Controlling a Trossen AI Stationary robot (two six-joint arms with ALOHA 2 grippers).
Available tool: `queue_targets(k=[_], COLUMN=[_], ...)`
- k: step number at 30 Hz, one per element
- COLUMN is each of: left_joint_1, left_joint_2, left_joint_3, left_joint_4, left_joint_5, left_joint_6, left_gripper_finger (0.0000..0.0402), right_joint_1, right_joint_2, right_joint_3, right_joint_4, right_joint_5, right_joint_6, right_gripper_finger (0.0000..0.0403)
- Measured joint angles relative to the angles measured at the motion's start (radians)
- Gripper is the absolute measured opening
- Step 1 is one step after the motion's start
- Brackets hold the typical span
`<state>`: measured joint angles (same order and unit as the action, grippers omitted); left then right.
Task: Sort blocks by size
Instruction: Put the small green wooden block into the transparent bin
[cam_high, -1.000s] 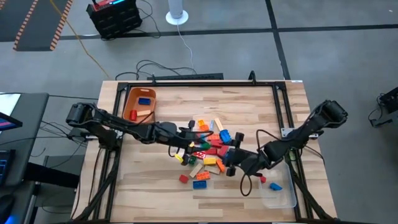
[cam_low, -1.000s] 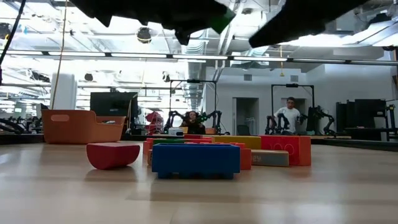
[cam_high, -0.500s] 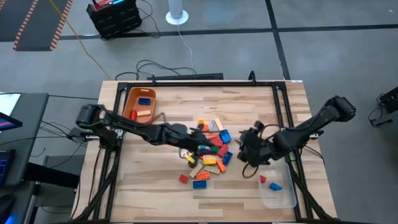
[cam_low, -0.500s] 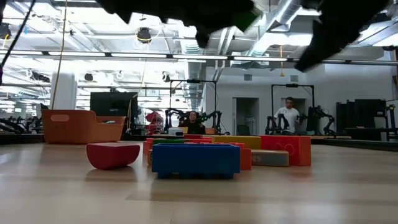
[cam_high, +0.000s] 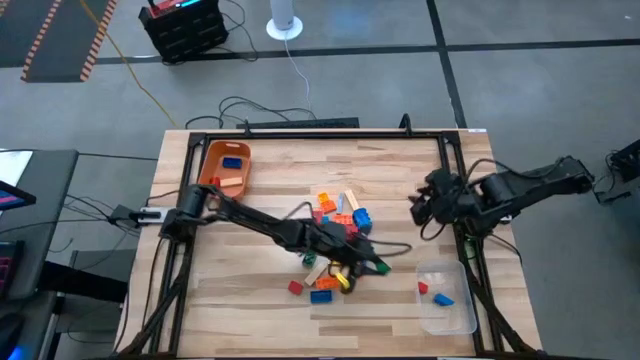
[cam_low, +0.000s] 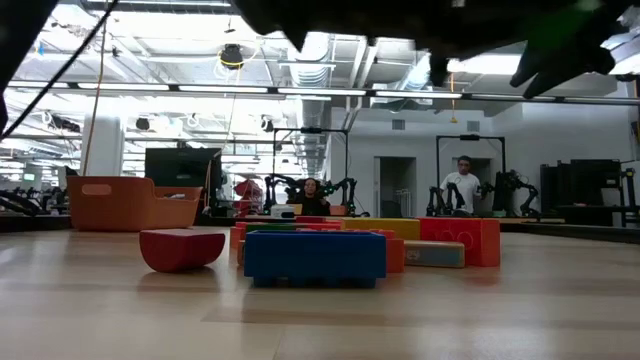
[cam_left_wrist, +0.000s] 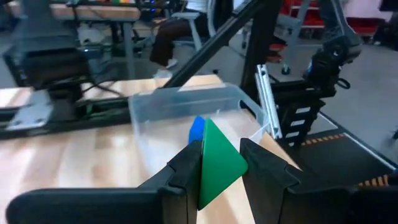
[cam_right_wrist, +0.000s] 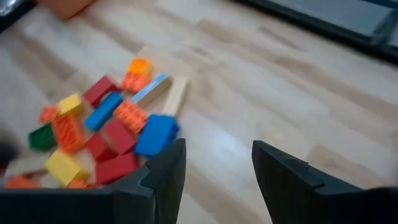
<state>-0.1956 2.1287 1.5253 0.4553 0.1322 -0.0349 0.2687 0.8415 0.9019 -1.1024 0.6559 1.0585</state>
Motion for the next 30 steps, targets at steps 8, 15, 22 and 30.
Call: queue_targets(k=[8, 15, 22, 30], left_joint_1=[-0.022, -0.016, -0.012, 0.031], left_joint_2=[0.221, 0.381, 0.491, 0.57], left_joint_3=[0.269, 0.502, 0.659, 0.755], left_joint_4=[0.005, -0.046, -0.068, -0.071], left_joint_5=[0.006, 0.022, 0.018, -0.053], left_joint_6=[0.026, 0.024, 0.035, 0.057], left_gripper_finger=[0.0093, 0.0093, 0.0093, 0.0109], right_joint_1=[-0.142, -0.161, -0.158, -0.158], right_joint_2=[-0.043, -0.045, -0.041, -0.042], right_joint_3=[0.057, 0.08, 0.087, 0.087], right_joint_4=[-0.015, 0.058, 0.073, 0.139], right_joint_5=[-0.001, -0.003, -0.002, -0.002], right_joint_6=[-0.132, -0.227, -0.249, -0.291], right_gripper_finger=[0.0214, 0.0214, 0.0214, 0.0214])
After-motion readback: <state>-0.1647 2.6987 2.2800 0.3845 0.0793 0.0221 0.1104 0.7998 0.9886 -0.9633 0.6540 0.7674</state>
